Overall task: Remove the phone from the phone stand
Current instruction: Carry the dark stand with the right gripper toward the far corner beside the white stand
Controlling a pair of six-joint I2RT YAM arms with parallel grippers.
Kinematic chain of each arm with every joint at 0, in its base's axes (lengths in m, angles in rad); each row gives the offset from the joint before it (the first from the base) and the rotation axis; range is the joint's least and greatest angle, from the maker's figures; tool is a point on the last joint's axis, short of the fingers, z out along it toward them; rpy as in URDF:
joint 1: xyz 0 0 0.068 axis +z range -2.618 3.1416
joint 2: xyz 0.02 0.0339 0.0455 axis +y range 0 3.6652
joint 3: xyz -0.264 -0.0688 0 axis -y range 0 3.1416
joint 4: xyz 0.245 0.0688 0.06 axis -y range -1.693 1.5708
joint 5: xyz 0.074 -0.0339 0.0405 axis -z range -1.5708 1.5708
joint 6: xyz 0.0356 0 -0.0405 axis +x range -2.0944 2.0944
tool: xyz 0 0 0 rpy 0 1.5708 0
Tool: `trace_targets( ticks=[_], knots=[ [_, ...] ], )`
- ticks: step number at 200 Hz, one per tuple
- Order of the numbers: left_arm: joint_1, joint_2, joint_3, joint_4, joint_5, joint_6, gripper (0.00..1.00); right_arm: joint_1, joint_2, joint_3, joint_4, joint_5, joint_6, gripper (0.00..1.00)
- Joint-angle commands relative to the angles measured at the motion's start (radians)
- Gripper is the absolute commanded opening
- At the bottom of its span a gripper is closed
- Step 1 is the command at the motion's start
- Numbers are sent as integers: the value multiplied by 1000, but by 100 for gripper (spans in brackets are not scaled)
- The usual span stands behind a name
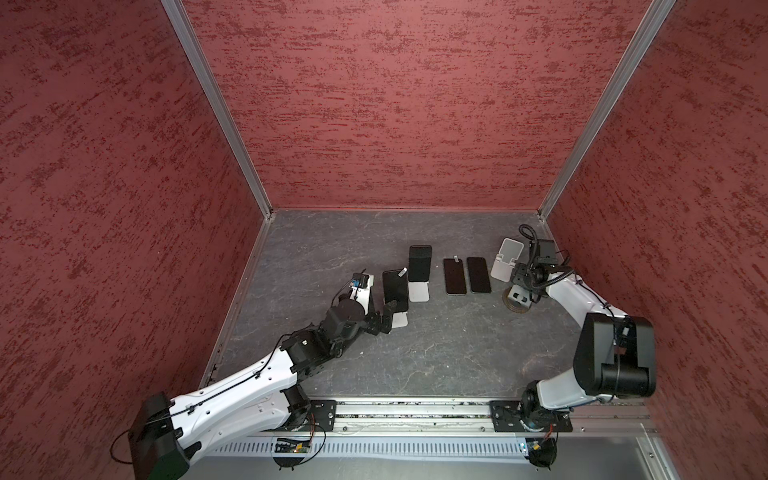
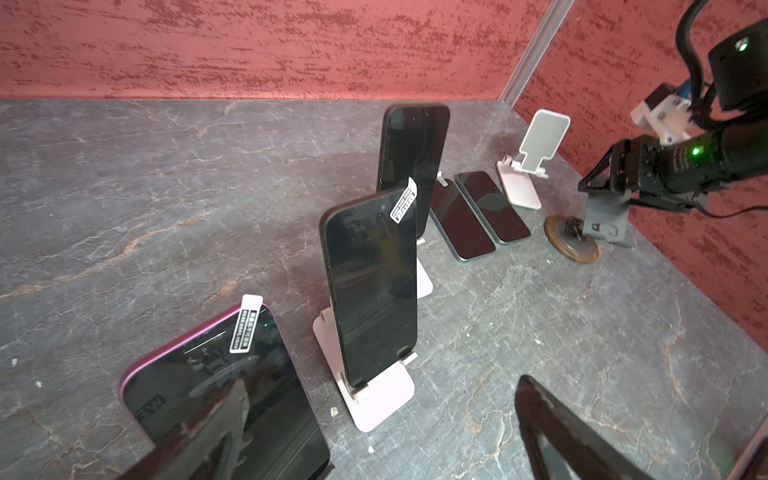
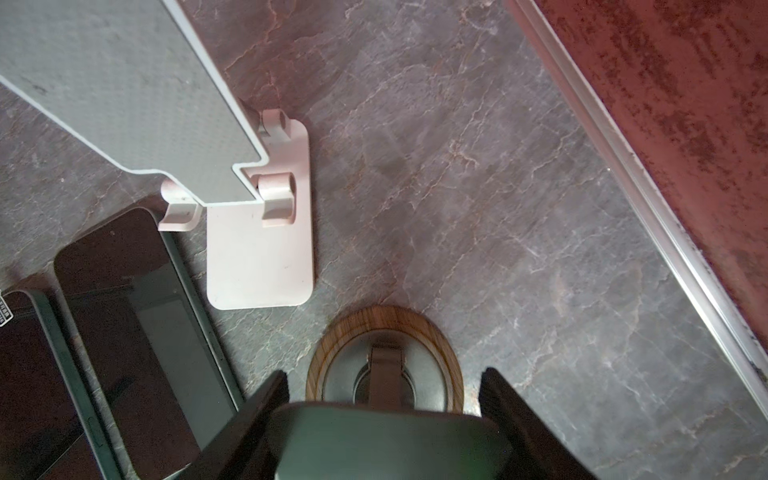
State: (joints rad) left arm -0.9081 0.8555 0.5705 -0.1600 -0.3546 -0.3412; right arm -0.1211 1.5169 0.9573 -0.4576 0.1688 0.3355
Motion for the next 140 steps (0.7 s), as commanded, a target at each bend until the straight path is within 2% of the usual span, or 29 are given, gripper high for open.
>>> trace_targets(
  ticks=[1, 60, 95, 140],
  knots=[
    [4, -14, 13, -15, -31, -14, 99, -9, 20, 17, 27, -30, 3, 68],
    [3, -20, 24, -48, -31, -16, 100, -8, 3, 18, 22, -23, -1, 79],
    [2, 5, 41, -70, -27, -15, 99, -9, -34, 26, 18, -41, 2, 99],
    [-11, 36, 60, -84, -56, -12, 100, -9, -87, 65, -23, -37, 1, 99]
  ],
)
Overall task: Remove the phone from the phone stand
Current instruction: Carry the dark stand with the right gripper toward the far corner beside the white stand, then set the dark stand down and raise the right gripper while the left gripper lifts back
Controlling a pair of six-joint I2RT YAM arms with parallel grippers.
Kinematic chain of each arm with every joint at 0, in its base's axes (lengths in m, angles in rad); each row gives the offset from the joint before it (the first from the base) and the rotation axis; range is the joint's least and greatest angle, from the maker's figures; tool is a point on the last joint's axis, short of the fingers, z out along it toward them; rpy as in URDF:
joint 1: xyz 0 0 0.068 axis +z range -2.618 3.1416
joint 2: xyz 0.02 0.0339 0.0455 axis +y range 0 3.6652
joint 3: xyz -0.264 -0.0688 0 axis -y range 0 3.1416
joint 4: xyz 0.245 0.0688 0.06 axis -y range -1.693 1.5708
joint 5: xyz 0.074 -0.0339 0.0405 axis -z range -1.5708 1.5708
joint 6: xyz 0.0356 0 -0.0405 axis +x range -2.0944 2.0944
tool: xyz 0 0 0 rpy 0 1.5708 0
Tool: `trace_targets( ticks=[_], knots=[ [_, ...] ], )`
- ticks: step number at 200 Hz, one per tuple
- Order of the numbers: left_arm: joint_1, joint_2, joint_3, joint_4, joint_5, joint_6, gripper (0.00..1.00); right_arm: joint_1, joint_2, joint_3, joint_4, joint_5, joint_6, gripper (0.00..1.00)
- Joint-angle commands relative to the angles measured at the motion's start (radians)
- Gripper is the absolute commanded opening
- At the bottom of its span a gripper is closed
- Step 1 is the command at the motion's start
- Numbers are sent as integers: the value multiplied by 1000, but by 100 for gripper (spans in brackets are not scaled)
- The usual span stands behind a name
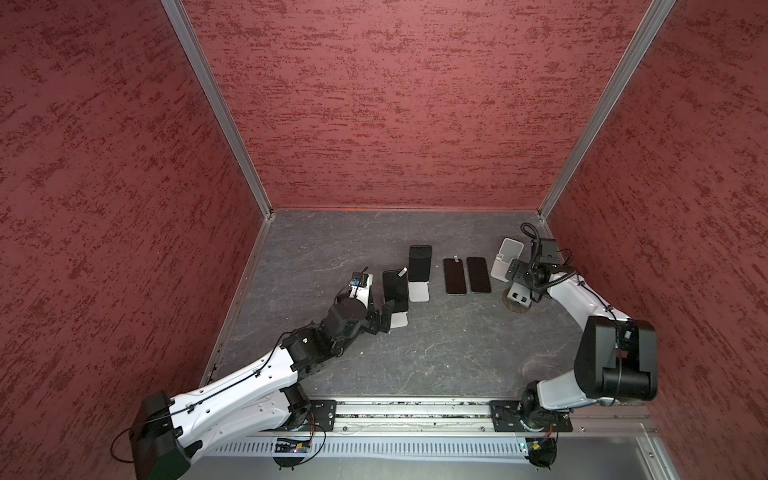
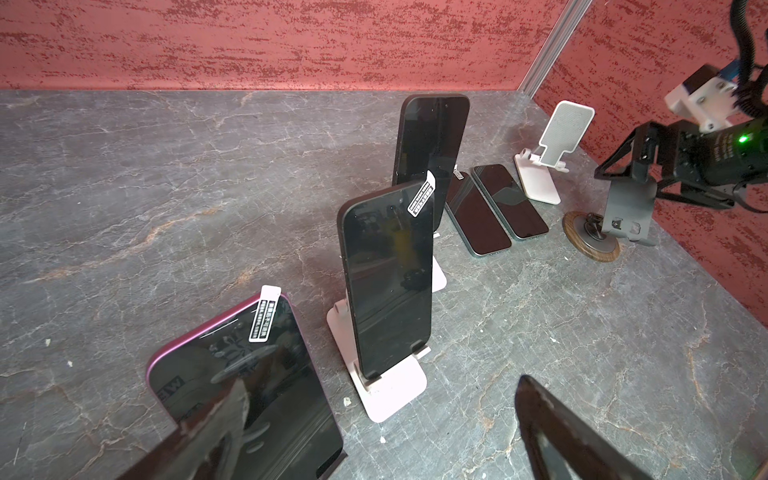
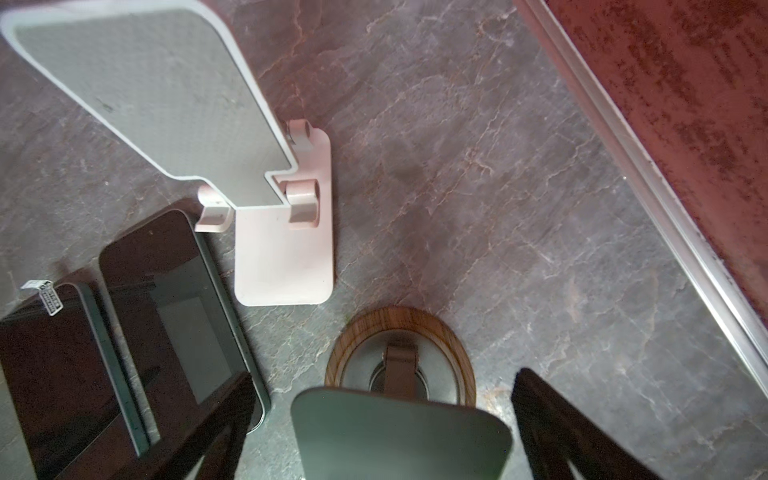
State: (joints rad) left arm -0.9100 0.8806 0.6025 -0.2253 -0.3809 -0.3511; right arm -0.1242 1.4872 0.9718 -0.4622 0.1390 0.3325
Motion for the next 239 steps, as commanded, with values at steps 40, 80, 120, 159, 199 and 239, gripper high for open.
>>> trace_targets(
  ticks=[40, 80, 120, 159, 199, 239],
  knots=[
    [-15, 6, 23, -21, -80, -9, 99, -4, -115, 69, -64, 17, -1, 99],
    [-19, 13, 32, -53, -137, -33, 100, 8, -199, 71, -96, 0, 6, 99],
    [-22, 18, 43, -89, -182, -68, 99, 48, -330, 65, -87, -47, 40, 99],
    [-29, 36, 64, -131, -225, -113, 100, 114, -457, 36, -21, -120, 89, 99],
    [-33, 80, 110, -204, -247, -172, 99, 198, -486, 29, 3, -150, 112, 99],
    [-36, 133, 156, -300, -286, -235, 100, 315, -442, 39, 9, -126, 114, 99]
  ],
)
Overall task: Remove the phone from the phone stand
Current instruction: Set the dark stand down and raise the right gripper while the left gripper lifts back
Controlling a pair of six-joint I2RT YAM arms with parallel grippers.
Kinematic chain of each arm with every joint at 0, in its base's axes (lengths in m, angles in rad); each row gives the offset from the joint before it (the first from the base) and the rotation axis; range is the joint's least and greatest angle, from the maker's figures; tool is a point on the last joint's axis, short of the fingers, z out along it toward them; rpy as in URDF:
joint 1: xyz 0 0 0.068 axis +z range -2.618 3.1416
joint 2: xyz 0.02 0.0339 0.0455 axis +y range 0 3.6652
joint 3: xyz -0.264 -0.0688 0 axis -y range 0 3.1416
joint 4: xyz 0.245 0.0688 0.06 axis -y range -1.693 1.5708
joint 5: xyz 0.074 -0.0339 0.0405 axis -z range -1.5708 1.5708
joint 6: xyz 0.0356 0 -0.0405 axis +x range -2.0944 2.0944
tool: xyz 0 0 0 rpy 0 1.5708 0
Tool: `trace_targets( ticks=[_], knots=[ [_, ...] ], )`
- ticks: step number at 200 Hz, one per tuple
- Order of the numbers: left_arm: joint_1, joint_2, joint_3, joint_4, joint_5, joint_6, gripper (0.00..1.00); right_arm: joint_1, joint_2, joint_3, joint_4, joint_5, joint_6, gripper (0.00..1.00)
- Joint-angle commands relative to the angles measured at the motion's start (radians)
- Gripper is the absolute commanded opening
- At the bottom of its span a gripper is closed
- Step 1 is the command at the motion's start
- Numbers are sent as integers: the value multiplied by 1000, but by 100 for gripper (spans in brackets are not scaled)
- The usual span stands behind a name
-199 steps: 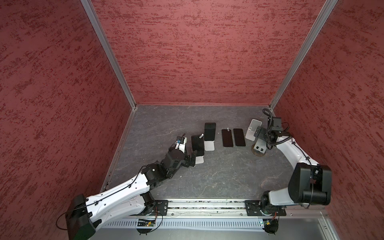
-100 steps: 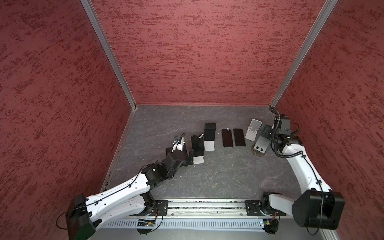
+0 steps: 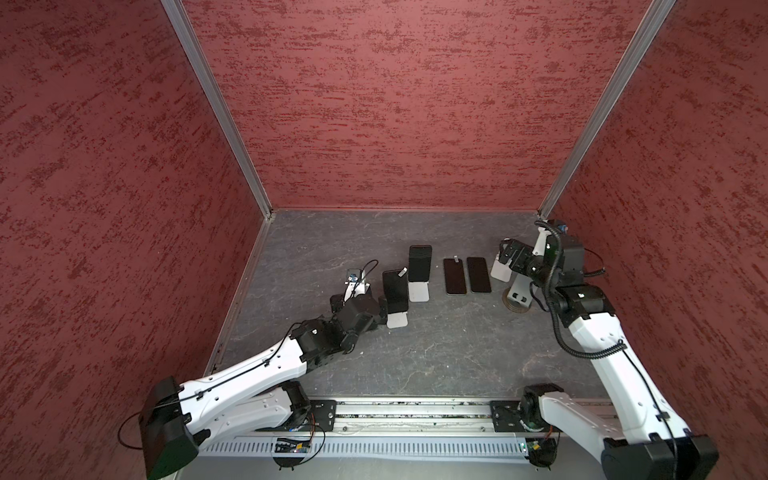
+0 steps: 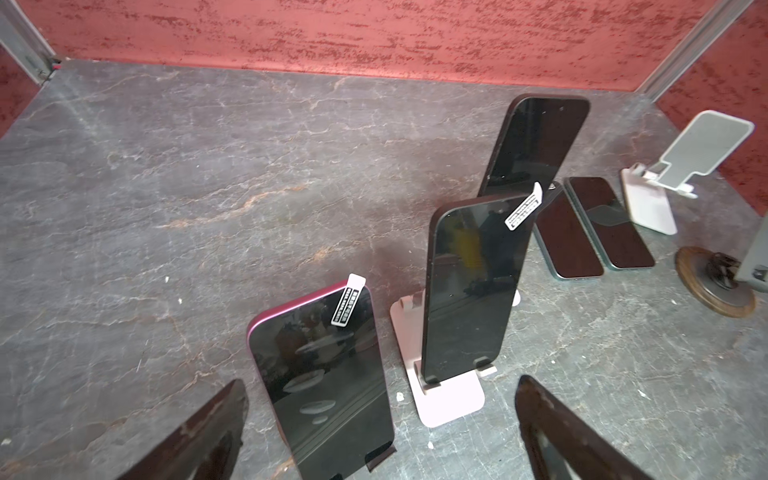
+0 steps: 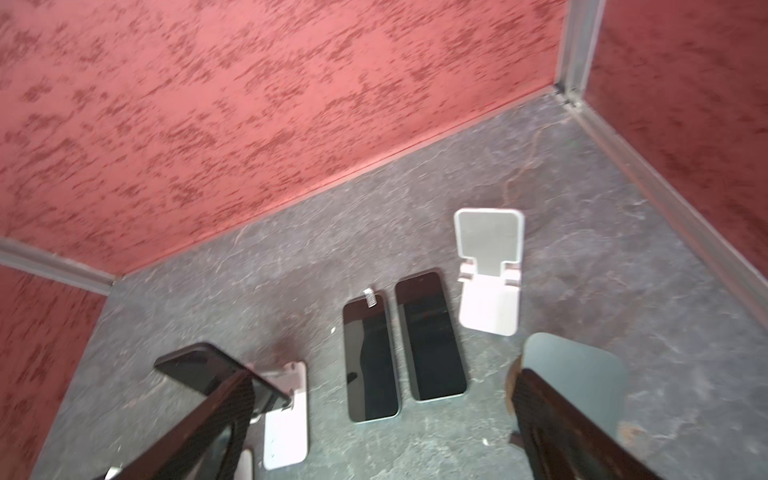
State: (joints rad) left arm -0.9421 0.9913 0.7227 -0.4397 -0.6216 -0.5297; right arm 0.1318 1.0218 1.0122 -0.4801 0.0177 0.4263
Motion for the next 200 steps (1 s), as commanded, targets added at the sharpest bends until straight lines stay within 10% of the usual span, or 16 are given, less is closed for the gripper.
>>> trace_targets(
  ticks=[1, 200],
  knots=[
    [-3, 23, 36, -89, -46, -58, 100, 62, 24, -1, 28, -4, 20, 99],
    [69, 221, 141, -239, 9, -281, 100, 195, 170, -82, 129, 17, 33, 99]
  ],
)
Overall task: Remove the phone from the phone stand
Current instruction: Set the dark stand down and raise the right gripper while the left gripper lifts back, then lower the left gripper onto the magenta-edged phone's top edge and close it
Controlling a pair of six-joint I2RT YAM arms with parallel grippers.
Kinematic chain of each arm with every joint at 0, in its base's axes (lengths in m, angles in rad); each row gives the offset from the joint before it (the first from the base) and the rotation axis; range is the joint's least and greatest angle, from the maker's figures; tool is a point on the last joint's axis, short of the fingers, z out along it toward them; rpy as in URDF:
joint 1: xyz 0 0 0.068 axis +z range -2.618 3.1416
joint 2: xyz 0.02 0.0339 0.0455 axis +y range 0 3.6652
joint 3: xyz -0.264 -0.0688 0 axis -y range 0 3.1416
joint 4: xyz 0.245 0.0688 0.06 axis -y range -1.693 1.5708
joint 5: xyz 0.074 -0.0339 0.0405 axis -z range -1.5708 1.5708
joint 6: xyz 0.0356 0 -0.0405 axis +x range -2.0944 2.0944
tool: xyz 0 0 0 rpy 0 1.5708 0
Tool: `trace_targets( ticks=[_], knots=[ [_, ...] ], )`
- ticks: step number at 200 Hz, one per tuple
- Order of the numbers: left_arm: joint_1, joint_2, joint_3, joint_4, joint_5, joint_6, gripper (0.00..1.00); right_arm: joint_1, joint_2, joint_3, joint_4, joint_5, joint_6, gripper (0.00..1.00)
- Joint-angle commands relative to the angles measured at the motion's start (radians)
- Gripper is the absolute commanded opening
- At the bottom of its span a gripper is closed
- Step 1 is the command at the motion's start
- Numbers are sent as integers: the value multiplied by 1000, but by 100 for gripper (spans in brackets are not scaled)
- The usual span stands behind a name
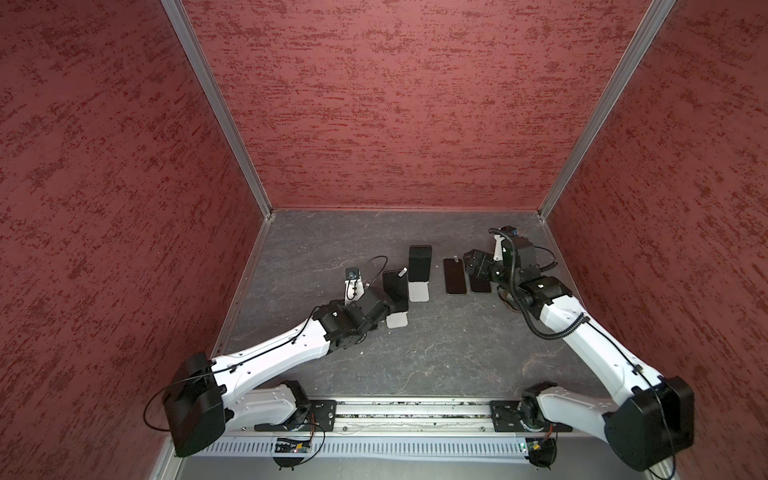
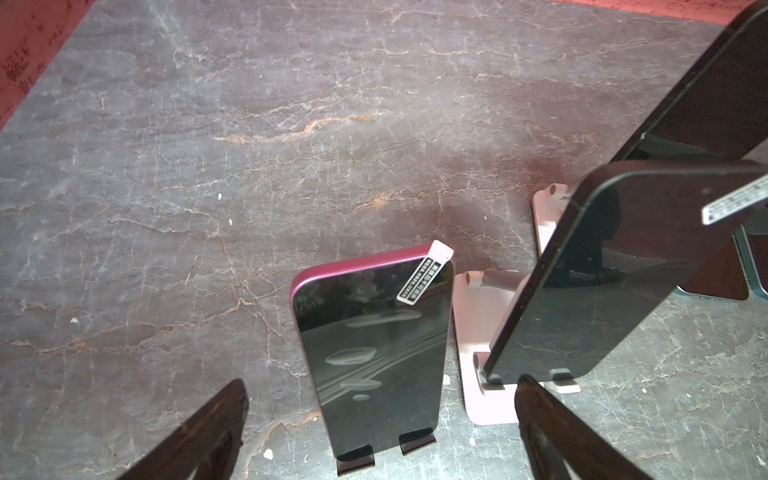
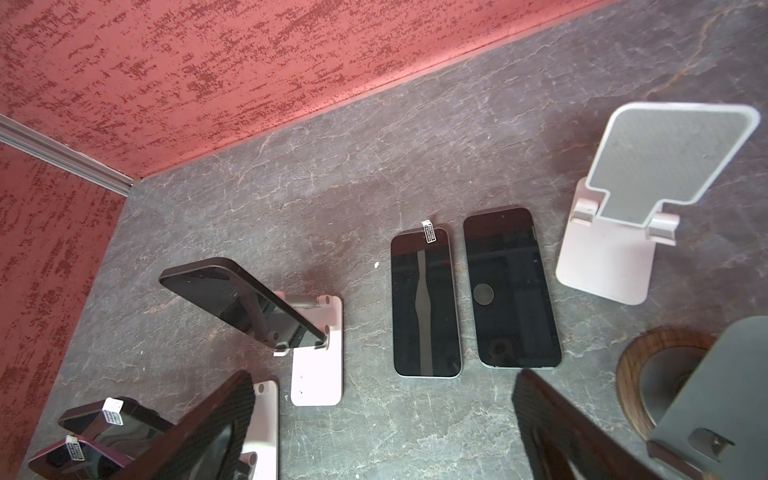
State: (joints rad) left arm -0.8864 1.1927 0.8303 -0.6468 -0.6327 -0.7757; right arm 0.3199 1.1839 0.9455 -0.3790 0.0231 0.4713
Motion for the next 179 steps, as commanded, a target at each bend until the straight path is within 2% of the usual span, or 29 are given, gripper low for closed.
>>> trace_targets(
  ticks=[1, 45, 179],
  knots=[
    [13, 21, 35, -32, 20, -35, 100, 7, 8, -16, 28, 12, -12, 99],
    [25, 72, 66, -79, 30, -73, 99, 7, 22, -29, 35, 18, -31, 99],
    [49, 216, 79, -27, 44, -72, 93, 7, 53, -60, 39, 22, -101, 99]
  ],
)
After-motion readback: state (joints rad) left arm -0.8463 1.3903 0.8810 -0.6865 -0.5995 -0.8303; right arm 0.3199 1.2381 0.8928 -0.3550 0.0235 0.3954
